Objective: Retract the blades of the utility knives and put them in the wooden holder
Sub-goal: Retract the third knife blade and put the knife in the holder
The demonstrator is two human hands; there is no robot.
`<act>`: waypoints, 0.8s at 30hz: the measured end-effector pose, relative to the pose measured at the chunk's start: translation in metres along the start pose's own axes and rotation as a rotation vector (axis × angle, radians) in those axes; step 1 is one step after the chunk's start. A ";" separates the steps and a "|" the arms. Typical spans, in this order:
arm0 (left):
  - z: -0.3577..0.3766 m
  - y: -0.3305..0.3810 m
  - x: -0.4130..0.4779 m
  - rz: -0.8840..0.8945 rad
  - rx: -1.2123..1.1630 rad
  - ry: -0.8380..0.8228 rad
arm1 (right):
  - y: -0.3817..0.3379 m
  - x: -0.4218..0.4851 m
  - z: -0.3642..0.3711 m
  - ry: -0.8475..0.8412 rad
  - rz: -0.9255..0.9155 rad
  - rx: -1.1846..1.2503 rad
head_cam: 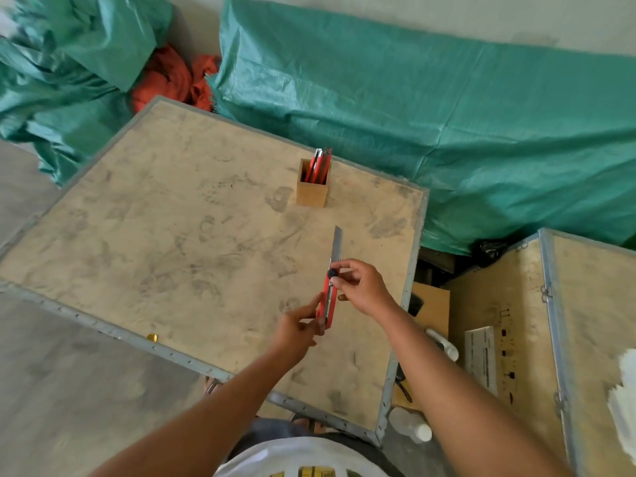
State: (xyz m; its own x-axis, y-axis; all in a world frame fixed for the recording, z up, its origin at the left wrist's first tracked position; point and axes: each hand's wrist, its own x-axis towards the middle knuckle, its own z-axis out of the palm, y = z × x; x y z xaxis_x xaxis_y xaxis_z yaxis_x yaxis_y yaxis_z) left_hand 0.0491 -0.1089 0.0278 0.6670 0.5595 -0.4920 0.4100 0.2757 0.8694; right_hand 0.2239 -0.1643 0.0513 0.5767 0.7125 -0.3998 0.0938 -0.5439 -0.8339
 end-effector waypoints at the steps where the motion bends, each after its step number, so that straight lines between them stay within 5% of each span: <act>1: -0.008 0.007 -0.001 -0.003 -0.028 -0.020 | -0.009 -0.001 0.000 0.009 -0.021 0.034; 9: -0.083 0.067 -0.014 0.093 -0.100 -0.088 | -0.082 -0.009 0.009 0.024 -0.157 0.132; 24: -0.140 0.114 0.001 0.205 -0.211 -0.118 | -0.143 -0.017 0.027 -0.031 -0.315 -0.126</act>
State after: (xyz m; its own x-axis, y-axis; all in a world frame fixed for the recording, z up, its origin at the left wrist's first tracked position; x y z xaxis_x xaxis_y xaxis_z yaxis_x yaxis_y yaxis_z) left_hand 0.0092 0.0325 0.1333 0.7950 0.5289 -0.2970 0.1298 0.3299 0.9350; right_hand 0.1783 -0.0864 0.1673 0.4786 0.8663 -0.1432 0.3641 -0.3442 -0.8654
